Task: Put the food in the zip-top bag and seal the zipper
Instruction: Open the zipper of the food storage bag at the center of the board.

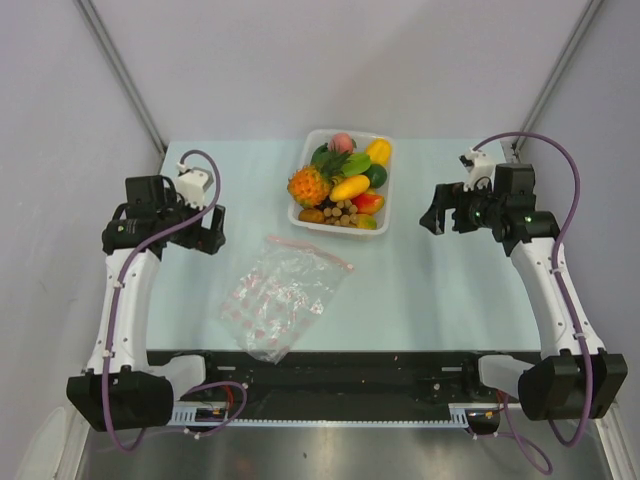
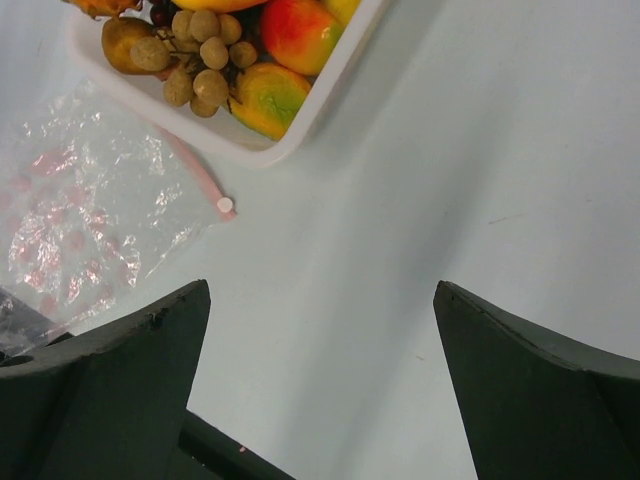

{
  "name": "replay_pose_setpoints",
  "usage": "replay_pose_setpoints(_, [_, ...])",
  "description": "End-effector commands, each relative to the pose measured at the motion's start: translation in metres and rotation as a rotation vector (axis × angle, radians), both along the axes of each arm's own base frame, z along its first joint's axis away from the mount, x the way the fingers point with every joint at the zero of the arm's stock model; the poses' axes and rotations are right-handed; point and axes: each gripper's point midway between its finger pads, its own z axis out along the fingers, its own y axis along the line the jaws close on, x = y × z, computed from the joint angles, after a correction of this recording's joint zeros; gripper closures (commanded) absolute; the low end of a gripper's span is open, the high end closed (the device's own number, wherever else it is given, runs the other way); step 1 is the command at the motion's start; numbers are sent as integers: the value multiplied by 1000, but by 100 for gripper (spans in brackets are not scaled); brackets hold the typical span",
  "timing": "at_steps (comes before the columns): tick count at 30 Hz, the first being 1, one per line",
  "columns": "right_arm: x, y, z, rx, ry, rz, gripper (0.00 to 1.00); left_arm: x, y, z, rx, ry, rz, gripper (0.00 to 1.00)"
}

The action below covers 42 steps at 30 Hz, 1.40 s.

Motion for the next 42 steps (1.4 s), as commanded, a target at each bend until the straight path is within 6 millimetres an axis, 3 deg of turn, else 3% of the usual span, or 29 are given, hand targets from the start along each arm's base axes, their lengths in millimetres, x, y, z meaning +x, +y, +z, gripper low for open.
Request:
replay_pose_setpoints(1, [-5, 11, 11, 8, -44, 88, 0, -19, -13, -1, 48, -29, -198, 0])
replay_pose_setpoints(9, [-13, 29, 0, 3, -35, 157, 0, -59, -38, -55, 170, -6, -619, 0])
replay_pose_setpoints(16, [-13, 43, -15, -52, -6, 191, 0, -83, -78, -96, 221, 15, -861, 0])
replay_pose_setpoints(19, [-16, 50, -21, -67, 8, 213, 0, -70, -87, -103, 196, -10, -836, 0])
replay_pose_setpoints(25, [-18, 54, -24, -64, 27, 224, 0, -31, -110, -96, 64, -33, -699, 0])
replay_pose_setpoints(32, [-19, 59, -19, -40, 30, 240, 0, 2, -96, -129, 127, 42, -529, 0])
replay_pose_setpoints(39, [-31, 63, -28, -13, 78, 296, 0, 4, -104, -151, 75, 173, -529, 1])
replay_pose_setpoints(42, [-35, 62, -28, 10, 88, 319, 0, -5, -112, -151, 30, 209, -587, 24])
